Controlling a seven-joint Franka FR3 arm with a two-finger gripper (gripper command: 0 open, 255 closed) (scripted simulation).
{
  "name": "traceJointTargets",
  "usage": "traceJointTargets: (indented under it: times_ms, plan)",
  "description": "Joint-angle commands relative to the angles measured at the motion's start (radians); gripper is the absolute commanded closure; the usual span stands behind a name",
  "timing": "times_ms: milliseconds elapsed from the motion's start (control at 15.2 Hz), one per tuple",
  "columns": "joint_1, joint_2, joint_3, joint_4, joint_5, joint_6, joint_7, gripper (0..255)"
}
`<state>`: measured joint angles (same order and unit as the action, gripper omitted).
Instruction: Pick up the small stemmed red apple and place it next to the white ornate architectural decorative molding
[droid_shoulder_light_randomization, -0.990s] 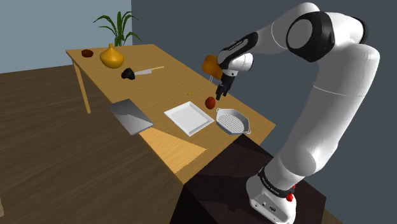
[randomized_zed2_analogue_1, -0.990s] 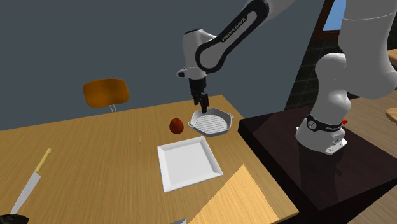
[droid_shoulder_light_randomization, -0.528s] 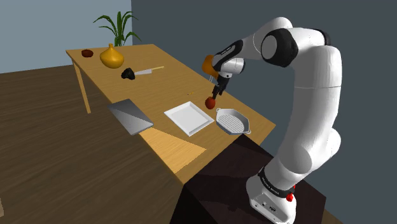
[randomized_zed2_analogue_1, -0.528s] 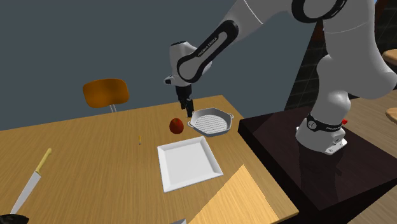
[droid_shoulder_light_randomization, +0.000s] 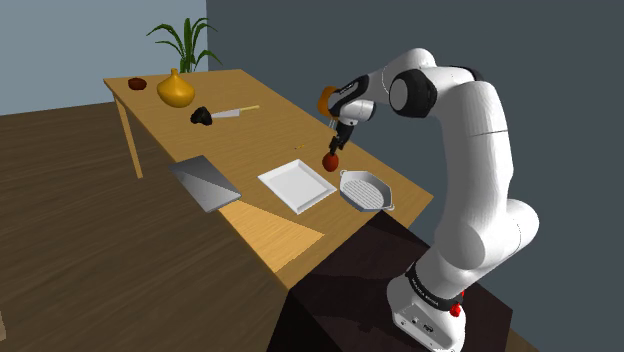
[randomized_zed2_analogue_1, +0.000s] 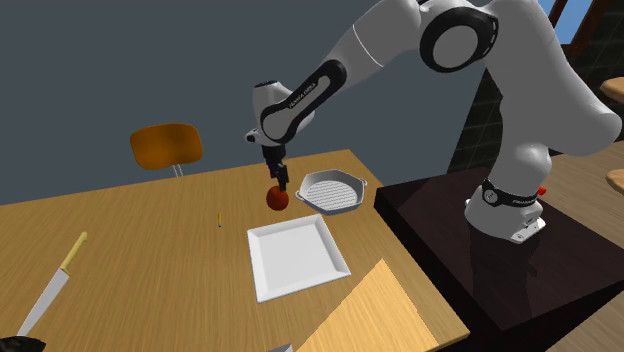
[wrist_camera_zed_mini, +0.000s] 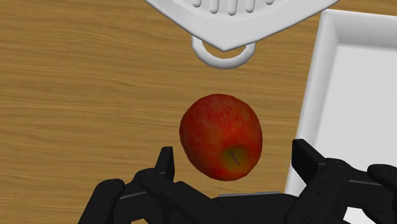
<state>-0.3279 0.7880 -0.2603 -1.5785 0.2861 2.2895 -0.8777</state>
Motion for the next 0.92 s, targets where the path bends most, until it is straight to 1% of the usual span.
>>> traceJointTargets:
  times_ms: [0,264,726,792,858]
  plan:
    - [-0.004,0.027,0.006,0.017,0.005,0.011,-0.002,0]
    - [-0.009,0.06,0.014,0.023,0.013,0.039,-0.006,0]
    - [-0.009,0.061,0.014,0.023,0.013,0.038,-0.006,0]
    - [-0.009,0.061,0.014,0.023,0.013,0.038,-0.006,255]
    - [-0.009,0.061,0.014,0.023,0.013,0.038,-0.006,255]
